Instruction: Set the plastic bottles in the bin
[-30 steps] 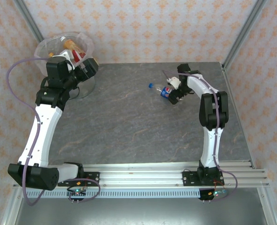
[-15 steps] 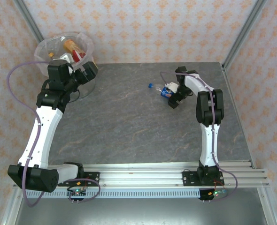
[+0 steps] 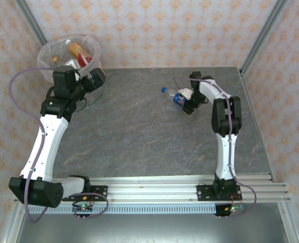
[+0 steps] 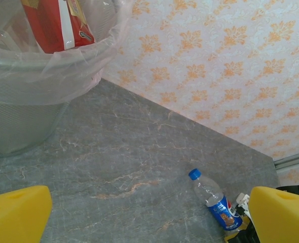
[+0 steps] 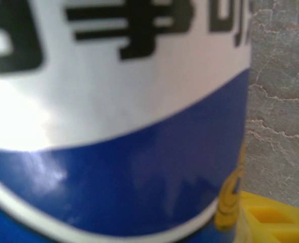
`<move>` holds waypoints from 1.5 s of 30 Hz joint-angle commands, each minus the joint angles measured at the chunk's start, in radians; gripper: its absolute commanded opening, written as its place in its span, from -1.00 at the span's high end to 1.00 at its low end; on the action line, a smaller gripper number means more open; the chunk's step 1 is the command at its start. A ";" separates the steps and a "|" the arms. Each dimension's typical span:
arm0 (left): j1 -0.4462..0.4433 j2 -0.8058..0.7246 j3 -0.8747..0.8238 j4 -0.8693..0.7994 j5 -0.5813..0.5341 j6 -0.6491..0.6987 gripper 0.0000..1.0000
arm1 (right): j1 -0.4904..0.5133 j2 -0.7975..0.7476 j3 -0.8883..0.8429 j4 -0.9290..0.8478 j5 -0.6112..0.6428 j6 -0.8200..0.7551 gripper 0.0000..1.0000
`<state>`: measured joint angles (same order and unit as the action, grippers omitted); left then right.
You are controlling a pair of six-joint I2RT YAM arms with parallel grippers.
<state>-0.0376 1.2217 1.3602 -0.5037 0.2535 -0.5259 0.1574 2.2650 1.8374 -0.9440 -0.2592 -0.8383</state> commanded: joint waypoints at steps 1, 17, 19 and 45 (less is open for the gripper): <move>-0.003 -0.003 -0.018 0.016 0.005 -0.003 -1.00 | 0.011 -0.061 -0.029 0.014 -0.014 0.062 -0.01; -0.043 0.005 -0.116 0.110 0.138 -0.097 -1.00 | 0.107 -0.520 -0.516 0.470 -0.087 0.383 0.17; -0.053 0.003 -0.130 0.122 0.147 -0.098 -1.00 | 0.121 -0.598 -0.608 0.566 -0.123 0.442 0.20; -0.310 0.087 -0.192 0.459 0.501 -0.001 -1.00 | 0.359 -0.898 -1.091 1.439 -0.310 1.142 0.25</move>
<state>-0.3267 1.2896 1.1503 -0.1333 0.6823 -0.5407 0.4862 1.3327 0.7498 0.3374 -0.5404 0.2199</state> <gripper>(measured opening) 0.999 0.610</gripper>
